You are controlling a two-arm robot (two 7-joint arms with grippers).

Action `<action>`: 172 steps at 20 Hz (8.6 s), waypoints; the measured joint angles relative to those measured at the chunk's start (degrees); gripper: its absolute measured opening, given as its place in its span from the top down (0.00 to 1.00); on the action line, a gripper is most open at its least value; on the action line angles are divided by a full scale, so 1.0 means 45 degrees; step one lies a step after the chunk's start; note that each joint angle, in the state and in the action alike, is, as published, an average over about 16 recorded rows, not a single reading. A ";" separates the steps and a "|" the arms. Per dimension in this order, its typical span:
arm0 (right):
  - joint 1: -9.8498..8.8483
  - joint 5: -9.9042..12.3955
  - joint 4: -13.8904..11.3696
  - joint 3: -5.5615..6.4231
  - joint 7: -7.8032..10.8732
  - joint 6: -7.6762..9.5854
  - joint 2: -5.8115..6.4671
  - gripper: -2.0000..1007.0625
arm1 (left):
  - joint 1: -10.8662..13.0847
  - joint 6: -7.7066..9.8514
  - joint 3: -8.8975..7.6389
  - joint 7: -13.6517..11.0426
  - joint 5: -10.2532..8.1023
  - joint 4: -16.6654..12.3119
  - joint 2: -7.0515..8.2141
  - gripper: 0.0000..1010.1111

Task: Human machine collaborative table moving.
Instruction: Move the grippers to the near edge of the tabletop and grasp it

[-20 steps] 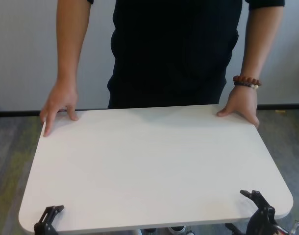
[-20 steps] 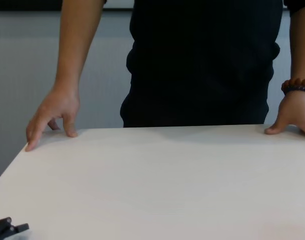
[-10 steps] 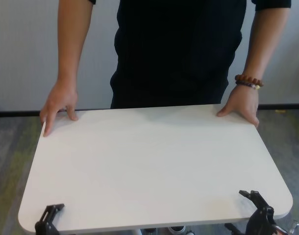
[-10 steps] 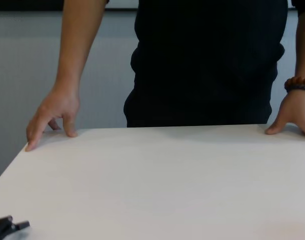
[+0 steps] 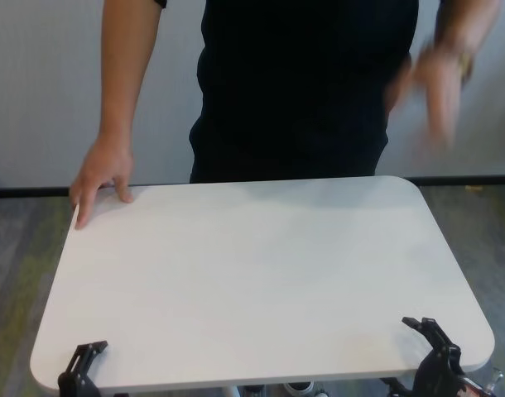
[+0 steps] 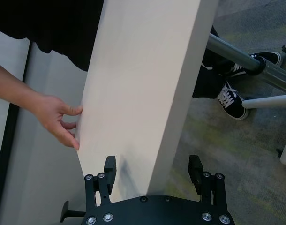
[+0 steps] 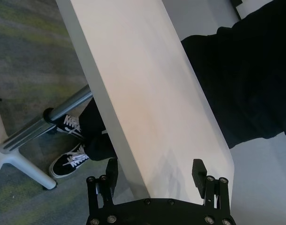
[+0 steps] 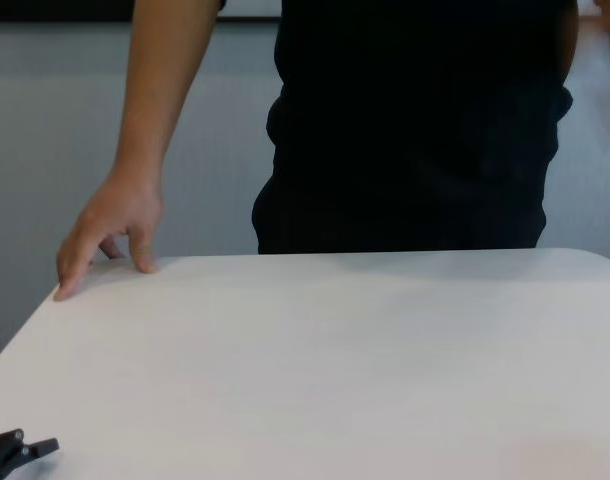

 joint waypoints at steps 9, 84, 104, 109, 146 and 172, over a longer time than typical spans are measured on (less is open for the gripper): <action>0.0120 -0.0391 0.0174 0.0088 0.0042 -0.0095 -0.0280 0.01 | 0.0031 -0.0210 -0.0146 0.0104 0.0349 0.0324 -0.0255 0.01; 0.0081 -0.0718 0.0576 0.0935 0.0481 -0.1201 -0.1486 0.01 | 0.0531 -0.1959 -0.1076 0.0390 0.0707 0.0871 -0.1202 0.01; 0.0095 -0.0735 0.0572 0.0924 0.0478 -0.1182 -0.1473 0.01 | 0.0535 -0.1929 -0.1071 0.0415 0.0733 0.0858 -0.1205 0.01; 0.0095 -0.0737 0.0571 0.0924 0.0476 -0.1176 -0.1471 0.01 | 0.0588 -0.1873 -0.1098 0.0571 0.0926 0.0824 -0.1239 0.01; 0.0094 -0.0739 0.0574 0.0924 0.0479 -0.1175 -0.1470 0.01 | 0.0525 -0.0781 -0.0908 0.2155 0.4863 0.1520 -0.2423 0.01; -0.0259 -0.1234 0.0394 0.0925 0.0114 -0.1396 -0.1362 0.01 | 0.0514 -0.0767 -0.0931 0.2164 0.4939 0.1568 -0.2507 0.01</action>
